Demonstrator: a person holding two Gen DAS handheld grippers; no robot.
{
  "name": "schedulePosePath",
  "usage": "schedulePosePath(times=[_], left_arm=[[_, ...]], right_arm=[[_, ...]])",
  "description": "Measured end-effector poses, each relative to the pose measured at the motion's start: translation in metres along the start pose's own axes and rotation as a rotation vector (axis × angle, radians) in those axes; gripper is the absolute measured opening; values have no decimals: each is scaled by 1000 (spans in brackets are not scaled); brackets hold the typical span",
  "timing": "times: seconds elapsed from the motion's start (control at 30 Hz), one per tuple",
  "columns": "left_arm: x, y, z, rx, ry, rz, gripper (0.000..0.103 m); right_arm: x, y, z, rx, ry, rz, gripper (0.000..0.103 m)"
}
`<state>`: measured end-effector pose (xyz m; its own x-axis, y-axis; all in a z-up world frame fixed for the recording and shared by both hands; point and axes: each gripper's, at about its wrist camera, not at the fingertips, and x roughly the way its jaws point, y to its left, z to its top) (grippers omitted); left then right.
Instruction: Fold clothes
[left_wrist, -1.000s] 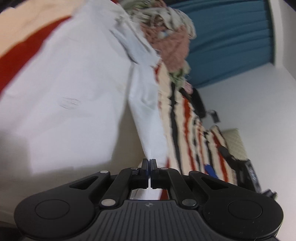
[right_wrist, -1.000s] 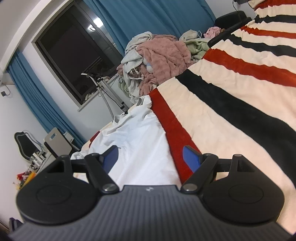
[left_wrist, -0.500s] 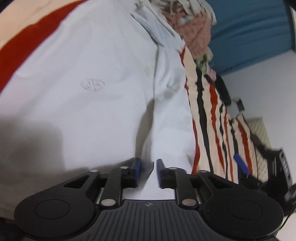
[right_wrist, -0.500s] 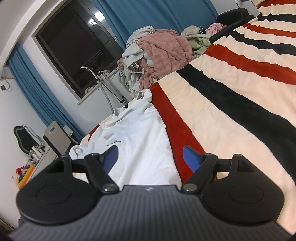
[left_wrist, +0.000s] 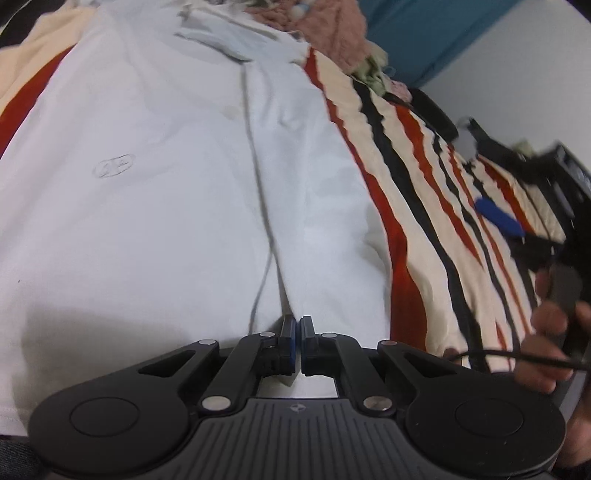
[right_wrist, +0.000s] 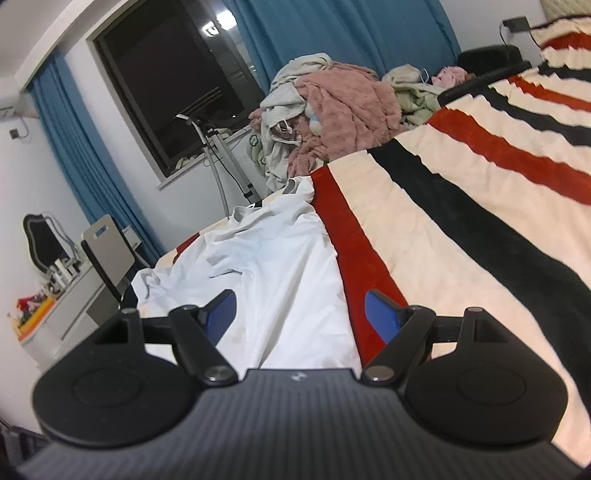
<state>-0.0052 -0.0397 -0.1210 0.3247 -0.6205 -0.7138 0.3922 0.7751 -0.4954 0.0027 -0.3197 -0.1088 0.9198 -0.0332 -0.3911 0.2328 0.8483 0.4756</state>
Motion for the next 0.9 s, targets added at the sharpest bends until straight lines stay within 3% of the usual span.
schedulePosePath(times=[0.07,0.2,0.37,0.63,0.77,0.9], left_arm=[[-6,-4,-1,27,-7,9,12],[-25,-13,3,71,-71,54,64],[-22,-42,44,185,-210,153,87],[-65,-74,87,406,-389,265,102],[-76,-68,89,404,-516,295,103],[-69,-49,88,361,-507,297,103]], right_arm=[[-2,1,0,-10,-13,-3,79],[-5,4,0,-31,-38,-8,79],[-10,8,0,-58,-70,-15,79],[-17,16,0,-120,-144,-40,79],[-13,18,-1,-146,-138,-48,79],[-10,24,-5,-181,-138,-65,79]])
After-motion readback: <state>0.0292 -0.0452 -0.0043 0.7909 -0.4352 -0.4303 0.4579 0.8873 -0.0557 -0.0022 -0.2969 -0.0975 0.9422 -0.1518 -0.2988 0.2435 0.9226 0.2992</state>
